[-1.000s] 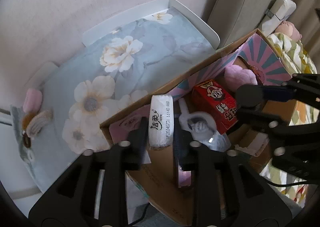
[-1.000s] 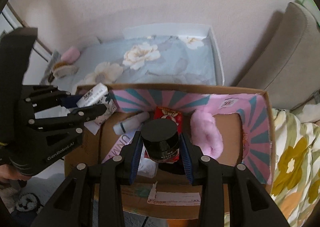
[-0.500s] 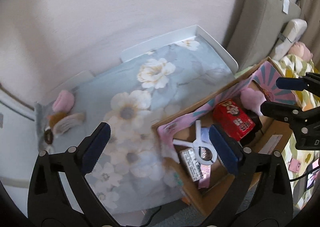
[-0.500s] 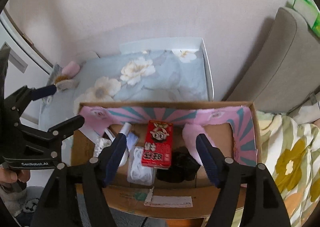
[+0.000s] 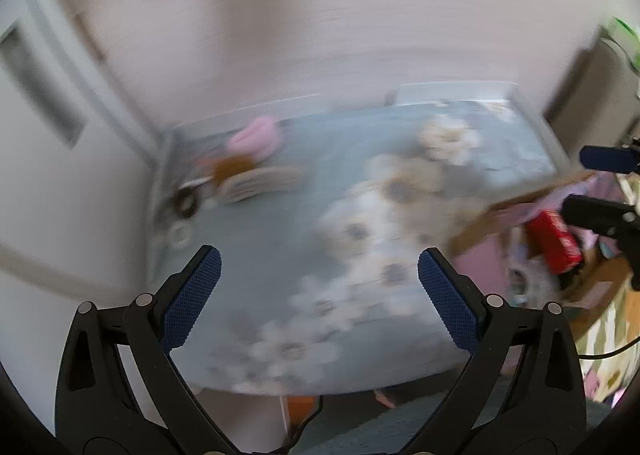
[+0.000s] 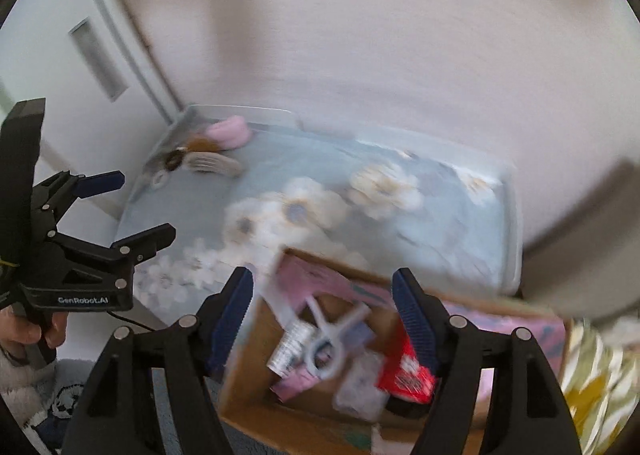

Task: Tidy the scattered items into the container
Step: 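Grasp the brown-and-white fuzzy brush with left tool while right tool grasps pink slipper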

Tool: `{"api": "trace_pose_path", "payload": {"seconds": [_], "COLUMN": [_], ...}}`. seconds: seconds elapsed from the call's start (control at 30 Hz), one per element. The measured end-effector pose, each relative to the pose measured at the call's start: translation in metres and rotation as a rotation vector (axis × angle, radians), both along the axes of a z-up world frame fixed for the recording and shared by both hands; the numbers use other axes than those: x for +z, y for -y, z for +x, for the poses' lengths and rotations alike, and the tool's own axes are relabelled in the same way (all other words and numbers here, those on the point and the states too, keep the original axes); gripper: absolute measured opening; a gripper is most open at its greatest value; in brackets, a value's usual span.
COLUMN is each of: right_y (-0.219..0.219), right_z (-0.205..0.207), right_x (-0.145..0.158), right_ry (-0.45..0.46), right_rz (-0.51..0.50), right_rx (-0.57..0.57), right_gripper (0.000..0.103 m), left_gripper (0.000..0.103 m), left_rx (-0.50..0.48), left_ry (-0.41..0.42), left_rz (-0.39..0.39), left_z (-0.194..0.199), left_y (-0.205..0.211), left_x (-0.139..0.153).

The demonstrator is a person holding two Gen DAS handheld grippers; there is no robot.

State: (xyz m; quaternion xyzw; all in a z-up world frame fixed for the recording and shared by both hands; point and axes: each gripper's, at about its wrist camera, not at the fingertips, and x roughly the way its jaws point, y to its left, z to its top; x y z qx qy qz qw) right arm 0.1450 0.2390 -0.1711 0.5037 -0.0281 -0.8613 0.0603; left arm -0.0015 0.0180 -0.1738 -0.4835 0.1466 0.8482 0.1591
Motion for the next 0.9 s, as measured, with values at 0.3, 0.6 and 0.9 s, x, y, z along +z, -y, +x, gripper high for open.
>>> {"api": "trace_pose_path", "payload": {"seconds": [0.3, 0.6, 0.9], "right_y": [0.069, 0.115, 0.126], "right_z": [-0.051, -0.114, -0.228], "right_x": [-0.005, -0.017, -0.048], "right_ry": [0.01, 0.057, 0.189], "right_rz": [0.024, 0.048, -0.072], "right_rx": [0.207, 0.334, 0.257], "right_gripper": [0.068, 0.068, 0.068], "left_gripper": [0.099, 0.099, 0.099], "left_rx": [0.144, 0.054, -0.15], "left_ry": [0.025, -0.032, -0.097], "left_rz": [-0.051, -0.073, -0.054], "left_z": [-0.026, -0.058, -0.128], "left_y": [0.084, 0.103, 0.074], "left_x": [-0.031, -0.04, -0.082]}}
